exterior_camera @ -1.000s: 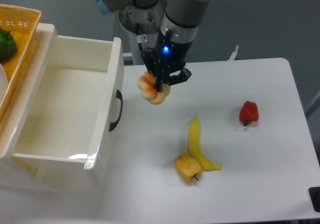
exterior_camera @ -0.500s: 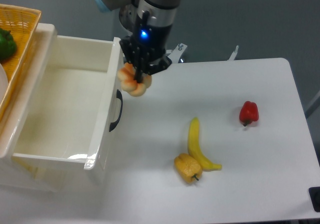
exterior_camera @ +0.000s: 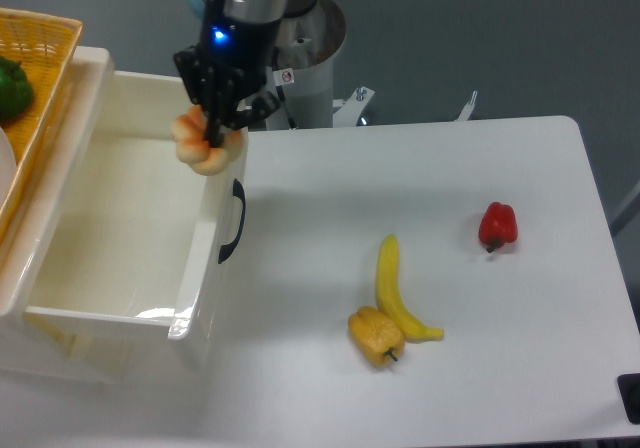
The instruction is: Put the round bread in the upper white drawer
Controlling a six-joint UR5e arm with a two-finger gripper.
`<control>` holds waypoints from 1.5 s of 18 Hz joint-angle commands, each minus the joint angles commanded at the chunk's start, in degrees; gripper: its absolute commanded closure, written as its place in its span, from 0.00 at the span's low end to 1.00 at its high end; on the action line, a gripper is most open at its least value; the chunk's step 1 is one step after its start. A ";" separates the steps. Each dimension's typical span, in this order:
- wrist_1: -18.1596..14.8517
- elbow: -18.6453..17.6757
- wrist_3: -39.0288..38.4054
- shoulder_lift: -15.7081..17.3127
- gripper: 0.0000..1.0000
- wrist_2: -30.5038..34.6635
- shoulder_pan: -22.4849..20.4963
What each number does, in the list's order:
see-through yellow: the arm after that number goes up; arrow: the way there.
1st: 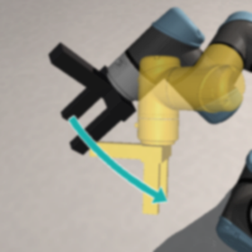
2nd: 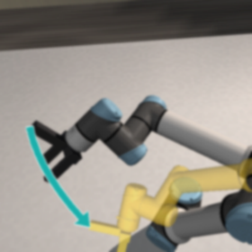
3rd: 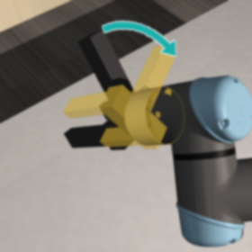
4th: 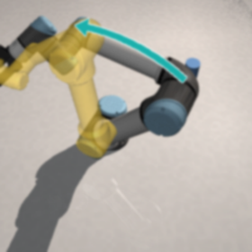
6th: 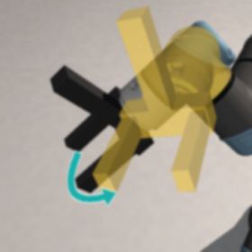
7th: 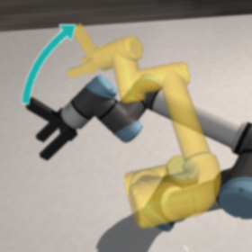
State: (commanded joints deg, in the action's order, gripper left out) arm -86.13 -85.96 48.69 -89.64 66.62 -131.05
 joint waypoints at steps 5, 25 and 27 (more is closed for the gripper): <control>0.00 -0.09 0.00 -1.41 0.88 -1.66 2.20; 0.61 0.44 0.79 -3.17 0.00 -1.41 4.40; 2.19 0.35 0.70 -3.08 0.00 -0.53 3.26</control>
State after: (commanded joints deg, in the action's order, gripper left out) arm -83.94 -85.60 49.39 -92.73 66.09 -127.79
